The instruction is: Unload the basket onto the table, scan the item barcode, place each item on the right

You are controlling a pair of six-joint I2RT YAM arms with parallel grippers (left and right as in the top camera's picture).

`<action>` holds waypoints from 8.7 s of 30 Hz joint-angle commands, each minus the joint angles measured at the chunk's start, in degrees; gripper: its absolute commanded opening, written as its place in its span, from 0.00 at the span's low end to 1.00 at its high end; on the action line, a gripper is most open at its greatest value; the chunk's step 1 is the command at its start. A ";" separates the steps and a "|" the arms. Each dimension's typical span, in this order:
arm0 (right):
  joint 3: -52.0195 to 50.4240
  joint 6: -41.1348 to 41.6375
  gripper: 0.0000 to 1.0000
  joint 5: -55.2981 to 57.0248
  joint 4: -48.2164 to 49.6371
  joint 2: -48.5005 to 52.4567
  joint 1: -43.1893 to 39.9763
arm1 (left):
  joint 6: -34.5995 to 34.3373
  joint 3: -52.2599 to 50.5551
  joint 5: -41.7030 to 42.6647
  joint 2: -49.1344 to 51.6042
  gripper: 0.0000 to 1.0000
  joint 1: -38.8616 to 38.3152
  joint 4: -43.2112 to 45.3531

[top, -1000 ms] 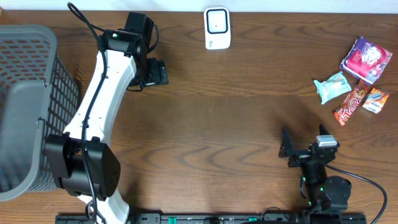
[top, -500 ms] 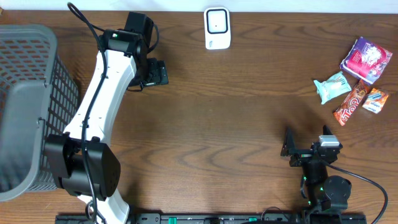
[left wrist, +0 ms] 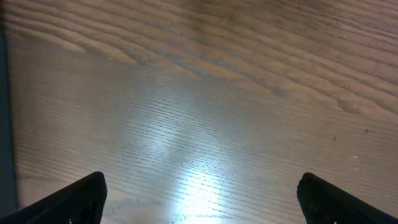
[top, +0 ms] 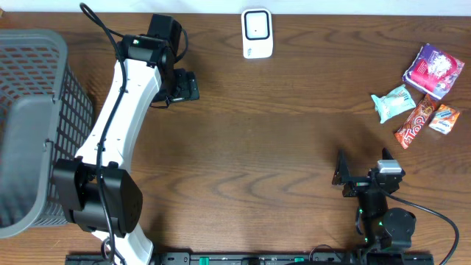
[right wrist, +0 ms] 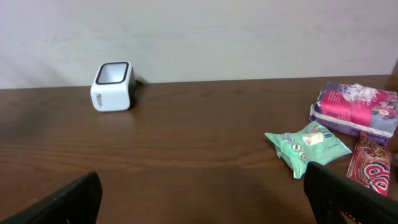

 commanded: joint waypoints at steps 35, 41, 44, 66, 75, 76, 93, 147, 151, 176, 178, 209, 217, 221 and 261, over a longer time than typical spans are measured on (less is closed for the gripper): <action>-0.11 -0.66 0.99 0.07 -0.17 -0.35 -0.31 | 1.97 -5.11 -2.12 0.48 0.98 0.07 -5.25; -0.11 -0.66 0.99 0.07 -0.17 -0.35 -0.31 | -0.33 -17.75 -0.02 -3.10 0.98 0.09 3.08; -0.11 -0.66 0.99 0.07 -0.17 -0.35 -0.31 | -0.33 -27.82 3.02 -9.57 0.98 0.07 13.64; -0.11 -0.66 0.99 0.07 -0.17 -0.35 -0.31 | 5.79 -74.27 4.28 -60.46 0.98 0.09 67.89; -0.11 -0.66 0.99 0.07 -0.17 -0.35 -0.31 | 16.70 -78.07 4.20 -73.55 0.98 0.44 67.36; -0.11 -0.66 0.99 0.07 -0.17 -0.35 -0.31 | 16.68 -78.60 4.22 -74.69 0.98 0.81 67.25; -0.11 -0.66 0.99 0.07 -0.17 -0.37 -0.31 | 9.97 -84.87 4.28 -91.23 0.98 7.15 66.93; -0.11 -0.66 0.99 0.07 -0.17 -0.35 -0.31 | 16.15 -98.68 5.57 -106.40 0.98 7.39 62.97; -0.11 -0.66 0.99 0.07 -0.17 -0.35 -0.31 | 18.53 -98.68 5.57 -106.40 0.98 7.39 62.84; -0.11 -0.66 0.99 0.07 -0.17 -0.35 -0.31 | 20.98 -98.68 2.23 -106.40 0.98 9.20 62.38; -0.11 -0.66 0.99 0.07 -0.17 -0.35 -0.31 | 21.03 -98.68 1.99 -106.40 0.98 9.18 62.38; -0.11 -0.66 0.99 0.07 -0.17 -0.35 -0.31 | 20.79 -98.68 1.79 -106.40 0.98 9.18 62.20; -0.11 -0.66 0.99 0.07 -0.17 -0.35 -0.31 | 20.79 -98.68 1.64 -106.40 0.98 9.25 62.20; -0.11 -0.66 0.99 0.07 -0.17 -0.35 -0.31 | 20.81 -98.68 1.62 -106.40 0.98 9.77 62.20; -0.11 -0.66 0.99 0.07 -0.17 -0.35 -0.31 | 20.98 -98.68 2.38 -106.25 0.98 9.77 62.66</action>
